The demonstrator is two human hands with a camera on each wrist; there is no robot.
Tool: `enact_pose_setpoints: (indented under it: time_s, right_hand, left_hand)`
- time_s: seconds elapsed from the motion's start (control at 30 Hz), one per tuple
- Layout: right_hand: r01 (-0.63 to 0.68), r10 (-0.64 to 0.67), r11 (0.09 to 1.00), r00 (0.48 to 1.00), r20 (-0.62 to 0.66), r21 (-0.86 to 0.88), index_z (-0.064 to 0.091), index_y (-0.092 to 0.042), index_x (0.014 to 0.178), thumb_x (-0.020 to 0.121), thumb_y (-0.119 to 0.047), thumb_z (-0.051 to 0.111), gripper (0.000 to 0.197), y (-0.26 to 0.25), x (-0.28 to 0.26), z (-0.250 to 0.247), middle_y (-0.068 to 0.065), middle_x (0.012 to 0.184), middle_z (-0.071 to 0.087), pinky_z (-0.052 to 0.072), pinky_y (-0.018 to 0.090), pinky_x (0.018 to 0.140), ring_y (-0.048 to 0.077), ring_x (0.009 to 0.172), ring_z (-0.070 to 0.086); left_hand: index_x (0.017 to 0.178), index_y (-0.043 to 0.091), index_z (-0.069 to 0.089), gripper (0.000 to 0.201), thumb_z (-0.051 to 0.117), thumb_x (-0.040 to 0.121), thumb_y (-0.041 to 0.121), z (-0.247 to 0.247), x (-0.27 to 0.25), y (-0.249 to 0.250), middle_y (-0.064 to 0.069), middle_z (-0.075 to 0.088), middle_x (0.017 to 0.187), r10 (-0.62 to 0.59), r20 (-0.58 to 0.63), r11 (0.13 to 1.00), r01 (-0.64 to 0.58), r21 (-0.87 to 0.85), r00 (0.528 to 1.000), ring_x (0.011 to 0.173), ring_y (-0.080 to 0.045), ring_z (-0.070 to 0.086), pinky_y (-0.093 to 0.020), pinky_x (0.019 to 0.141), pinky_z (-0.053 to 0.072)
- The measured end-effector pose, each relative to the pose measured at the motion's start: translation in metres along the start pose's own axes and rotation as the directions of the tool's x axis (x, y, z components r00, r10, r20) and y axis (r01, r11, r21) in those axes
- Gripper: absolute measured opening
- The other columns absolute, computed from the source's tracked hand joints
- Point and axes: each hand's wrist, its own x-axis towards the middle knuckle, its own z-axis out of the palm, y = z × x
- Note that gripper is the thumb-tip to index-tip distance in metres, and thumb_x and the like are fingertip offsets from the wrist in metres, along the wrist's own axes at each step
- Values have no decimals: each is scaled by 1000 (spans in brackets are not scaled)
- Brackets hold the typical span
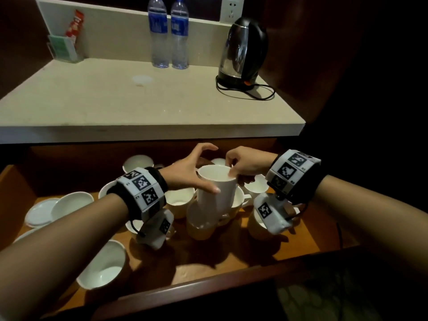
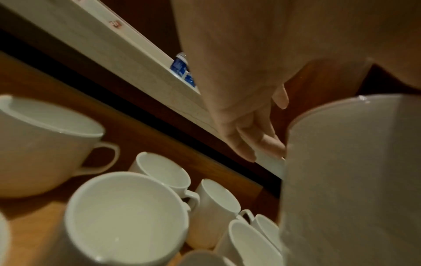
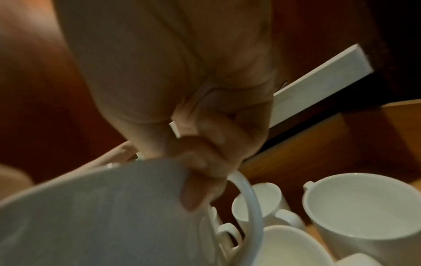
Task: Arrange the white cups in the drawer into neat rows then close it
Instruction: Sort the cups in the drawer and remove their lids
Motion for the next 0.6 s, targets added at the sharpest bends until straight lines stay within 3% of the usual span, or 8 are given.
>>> enact_pose_setpoints:
  time_s: [0.07, 0.13, 0.2, 0.27, 0.37, 0.43, 0.5, 0.6]
  right_hand:
    - [-32, 33, 999, 998, 54, -16, 49, -8, 89, 86, 2, 55, 12, 11, -6, 0, 7, 56, 60, 38, 20, 35, 14, 42, 53]
    - [-66, 71, 996, 994, 84, -64, 47, -9, 85, 86, 3, 53, 14, 20, -12, 4, 0, 42, 58, 35, 19, 34, 10, 33, 49]
    - [-99, 111, 987, 989, 100, -124, 46, -9, 86, 85, 4, 51, 14, 27, -21, 10, -2, 36, 55, 33, 16, 32, 6, 26, 44]
    - [-124, 143, 983, 980, 139, -135, 45, -8, 89, 86, 4, 48, 13, 31, -27, 17, 4, 46, 58, 33, 16, 32, 8, 29, 46]
    - [-155, 191, 972, 958, 213, -174, 42, -9, 92, 90, 3, 46, 13, 35, -30, 30, 10, 61, 58, 40, 18, 34, 10, 36, 52]
    - [-168, 217, 962, 950, 226, -217, 44, -6, 104, 91, 1, 50, 16, 34, -29, 38, 9, 68, 59, 47, 19, 38, 12, 48, 58]
    - [-127, 209, 931, 954, 215, -341, 47, -8, 112, 90, -7, 56, 24, 34, -27, 45, 5, 81, 56, 49, 18, 50, 16, 68, 56]
    - [-55, 180, 878, 959, 221, -475, 49, -9, 123, 89, -16, 61, 37, 32, -20, 53, 3, 102, 49, 39, 25, 75, 17, 91, 48]
  left_hand:
    - [125, 36, 31, 89, 75, 50, 52, 0, 3, 3, -6, 55, 125, 5, -51, 979, -15, -202, 999, 106, -13, 57, -30, 92, 47]
    - [118, 33, 39, 73, 70, 59, 59, -1, 7, 3, -7, 64, 109, -27, -128, 944, -17, -329, 991, 85, -13, 61, -30, 82, 49]
    - [119, 26, 42, 46, 60, 82, 46, 1, 10, 4, -6, 65, 100, -35, -159, 940, -21, -341, 987, 76, -13, 60, -29, 76, 48]
    - [121, 19, 44, 31, 49, 93, 30, 5, 13, 3, -6, 66, 95, -41, -163, 947, -14, -322, 986, 71, -10, 59, -26, 73, 48]
    - [124, 17, 44, 32, 50, 93, 23, 11, 15, 1, -7, 66, 94, -43, -153, 951, -6, -309, 987, 70, -8, 60, -22, 70, 50]
    - [125, 18, 44, 34, 52, 93, 22, 13, 16, 0, -7, 66, 95, -51, -154, 953, 2, -303, 987, 74, -11, 60, -26, 74, 50]
    - [124, 19, 44, 33, 52, 93, 21, 14, 17, -4, -6, 66, 94, -63, -152, 958, 17, -287, 986, 77, -14, 61, -30, 79, 50]
    - [122, 17, 46, 30, 51, 93, 12, 13, 15, -9, -7, 67, 93, -85, -145, 963, 43, -267, 986, 77, -16, 60, -31, 81, 51]
